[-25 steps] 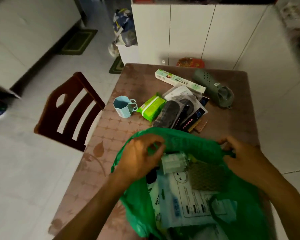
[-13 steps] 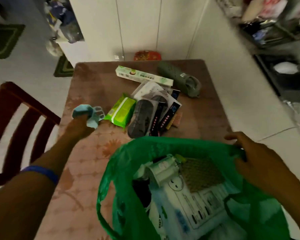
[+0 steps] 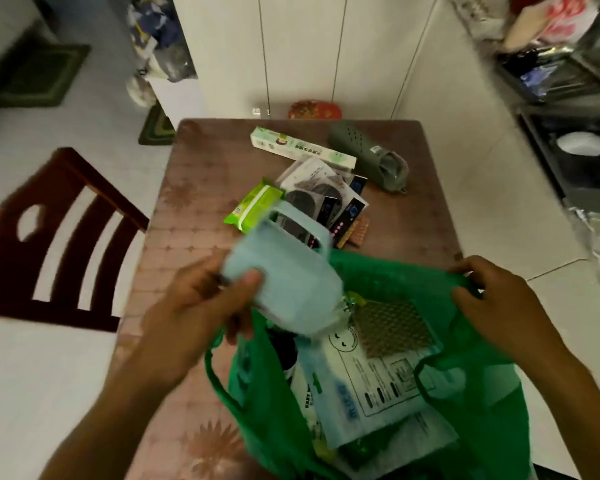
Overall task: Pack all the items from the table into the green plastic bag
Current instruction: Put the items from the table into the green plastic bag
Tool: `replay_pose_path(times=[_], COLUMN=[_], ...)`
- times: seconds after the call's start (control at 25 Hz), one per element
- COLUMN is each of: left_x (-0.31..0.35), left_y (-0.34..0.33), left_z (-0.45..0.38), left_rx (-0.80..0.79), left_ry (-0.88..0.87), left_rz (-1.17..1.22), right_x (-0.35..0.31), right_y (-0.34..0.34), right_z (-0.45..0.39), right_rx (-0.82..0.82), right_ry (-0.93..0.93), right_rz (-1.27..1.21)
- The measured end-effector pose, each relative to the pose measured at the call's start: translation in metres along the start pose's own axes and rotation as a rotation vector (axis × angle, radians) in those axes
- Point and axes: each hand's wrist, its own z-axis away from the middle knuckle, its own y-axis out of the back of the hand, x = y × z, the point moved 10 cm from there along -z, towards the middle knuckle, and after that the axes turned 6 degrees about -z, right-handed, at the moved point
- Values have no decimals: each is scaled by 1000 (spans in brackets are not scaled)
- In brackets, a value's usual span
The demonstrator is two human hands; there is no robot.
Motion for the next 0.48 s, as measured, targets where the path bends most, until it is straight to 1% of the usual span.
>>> replay_pose_path(times=[0.08,0.12,0.16,0.2,0.24,0.28,0.36,0.4,0.44,0.48], left_x=[-18,-35,-49,-61,-70,-79,-96,-104,-111,-115], left_y=[-66,-89,-97,-91,-79,-64,-41,-35,-32,-34], left_z=[11,12,6,-2,-9,-12,-11,-9,-5,-5], left_rx=[-183,-233,-219,-170,-127,-126,-201,-231,-236,-202], left_ry=[42,45,44,61,100,152,285,344,389,398], left_rz=[-217,-334,-478,-603,-677,-680,-591,-583,-627,-725], right_x=[-2,-2,-2,-3,-2,-1,1,2,1,-1], right_y=[1,2,4,4,6,7,9,9,9,7], right_z=[0,0,0,0,0,-1,-1,0,1,1], right_rx=[-27,-32,-40,-50,-57,-55,-55,-58,-62,-70], right_ry=[41,57,73,92,106,114,117,119,116,116], right_rz=[28,38,40,36,34,36,45,44,40,36])
